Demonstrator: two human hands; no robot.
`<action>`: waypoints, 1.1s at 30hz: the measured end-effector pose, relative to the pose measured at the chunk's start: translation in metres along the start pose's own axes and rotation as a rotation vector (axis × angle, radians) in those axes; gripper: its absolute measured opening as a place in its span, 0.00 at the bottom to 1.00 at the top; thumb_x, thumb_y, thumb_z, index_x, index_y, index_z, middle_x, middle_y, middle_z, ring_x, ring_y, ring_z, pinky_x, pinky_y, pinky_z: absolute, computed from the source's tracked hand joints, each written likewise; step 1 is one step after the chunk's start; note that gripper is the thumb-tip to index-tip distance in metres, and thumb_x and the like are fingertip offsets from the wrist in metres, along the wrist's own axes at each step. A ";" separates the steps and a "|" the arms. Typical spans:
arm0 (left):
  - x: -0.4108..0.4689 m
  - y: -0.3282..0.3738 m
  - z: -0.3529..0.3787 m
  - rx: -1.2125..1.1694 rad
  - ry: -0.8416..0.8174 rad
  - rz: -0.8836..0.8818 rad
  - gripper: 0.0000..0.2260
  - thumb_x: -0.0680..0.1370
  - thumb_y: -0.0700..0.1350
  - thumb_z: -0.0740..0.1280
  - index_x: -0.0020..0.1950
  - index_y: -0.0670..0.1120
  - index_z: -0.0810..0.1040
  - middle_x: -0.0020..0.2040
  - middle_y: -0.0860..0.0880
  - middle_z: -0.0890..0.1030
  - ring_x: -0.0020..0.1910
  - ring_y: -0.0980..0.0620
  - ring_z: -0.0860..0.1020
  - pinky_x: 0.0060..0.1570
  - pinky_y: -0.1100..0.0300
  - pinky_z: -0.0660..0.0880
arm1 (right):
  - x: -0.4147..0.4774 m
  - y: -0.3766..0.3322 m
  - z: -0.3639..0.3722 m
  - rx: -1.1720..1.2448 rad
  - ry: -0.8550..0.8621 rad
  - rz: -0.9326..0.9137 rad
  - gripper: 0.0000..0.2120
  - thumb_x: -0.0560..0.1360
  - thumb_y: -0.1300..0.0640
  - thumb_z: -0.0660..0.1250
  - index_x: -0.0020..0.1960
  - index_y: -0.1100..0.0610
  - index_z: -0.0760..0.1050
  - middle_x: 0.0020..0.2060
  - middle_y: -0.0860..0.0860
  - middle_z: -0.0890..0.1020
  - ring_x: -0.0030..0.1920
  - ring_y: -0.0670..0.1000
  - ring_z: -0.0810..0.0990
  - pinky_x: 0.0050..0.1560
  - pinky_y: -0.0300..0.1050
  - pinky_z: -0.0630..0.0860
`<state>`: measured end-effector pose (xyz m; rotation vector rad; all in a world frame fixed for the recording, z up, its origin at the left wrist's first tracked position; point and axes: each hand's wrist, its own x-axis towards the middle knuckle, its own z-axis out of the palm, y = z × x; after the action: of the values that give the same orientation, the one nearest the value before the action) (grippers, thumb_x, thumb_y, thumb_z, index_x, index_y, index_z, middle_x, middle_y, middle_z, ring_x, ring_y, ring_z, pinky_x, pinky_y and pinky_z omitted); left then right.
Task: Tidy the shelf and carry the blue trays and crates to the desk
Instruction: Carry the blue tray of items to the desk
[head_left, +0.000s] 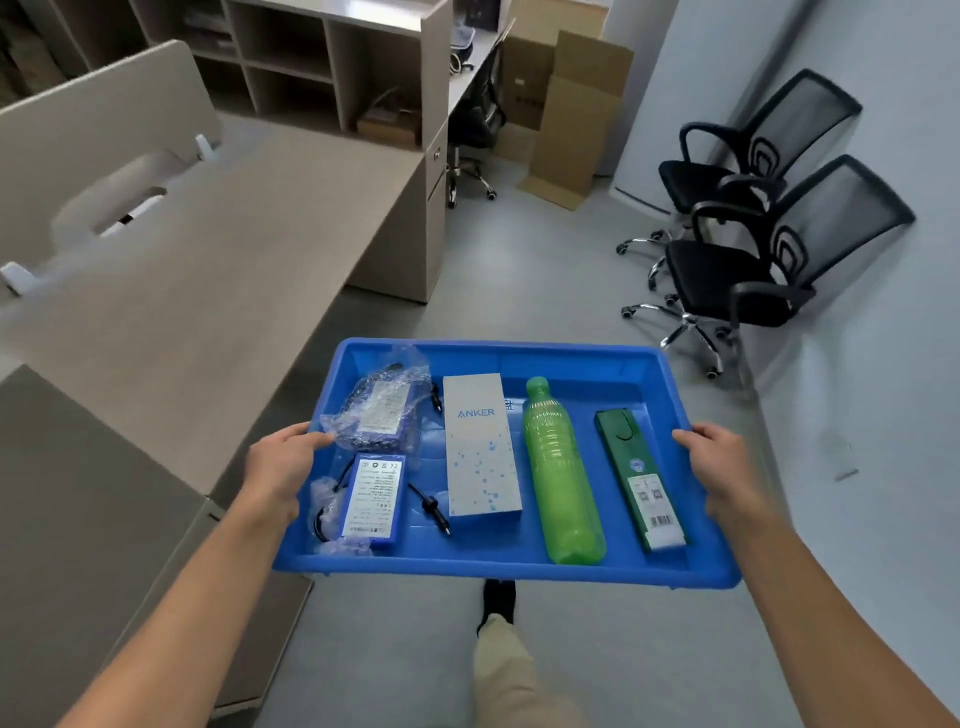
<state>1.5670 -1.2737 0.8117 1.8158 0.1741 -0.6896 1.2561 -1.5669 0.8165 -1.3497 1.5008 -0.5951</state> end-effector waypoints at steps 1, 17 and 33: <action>0.021 0.012 0.014 -0.019 0.020 0.000 0.13 0.76 0.41 0.69 0.61 0.45 0.80 0.56 0.47 0.78 0.52 0.50 0.73 0.51 0.53 0.68 | 0.030 -0.016 0.014 -0.001 -0.017 -0.006 0.05 0.78 0.62 0.65 0.52 0.60 0.79 0.44 0.58 0.83 0.39 0.56 0.81 0.45 0.52 0.80; 0.337 0.174 0.084 -0.366 0.298 -0.150 0.32 0.55 0.52 0.76 0.60 0.49 0.82 0.58 0.46 0.83 0.58 0.43 0.80 0.62 0.42 0.75 | 0.365 -0.297 0.325 -0.163 -0.365 -0.184 0.07 0.77 0.59 0.67 0.54 0.58 0.80 0.46 0.56 0.84 0.43 0.57 0.82 0.49 0.54 0.80; 0.571 0.318 0.116 -0.822 0.734 -0.342 0.11 0.74 0.41 0.67 0.54 0.49 0.84 0.45 0.44 0.84 0.42 0.43 0.82 0.51 0.43 0.80 | 0.557 -0.492 0.710 -0.418 -0.657 -0.345 0.09 0.76 0.56 0.67 0.55 0.50 0.81 0.50 0.53 0.84 0.48 0.56 0.82 0.55 0.57 0.80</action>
<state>2.1318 -1.6158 0.7455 1.1543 1.1037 -0.0886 2.1684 -2.0379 0.7725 -1.9145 0.8788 -0.0082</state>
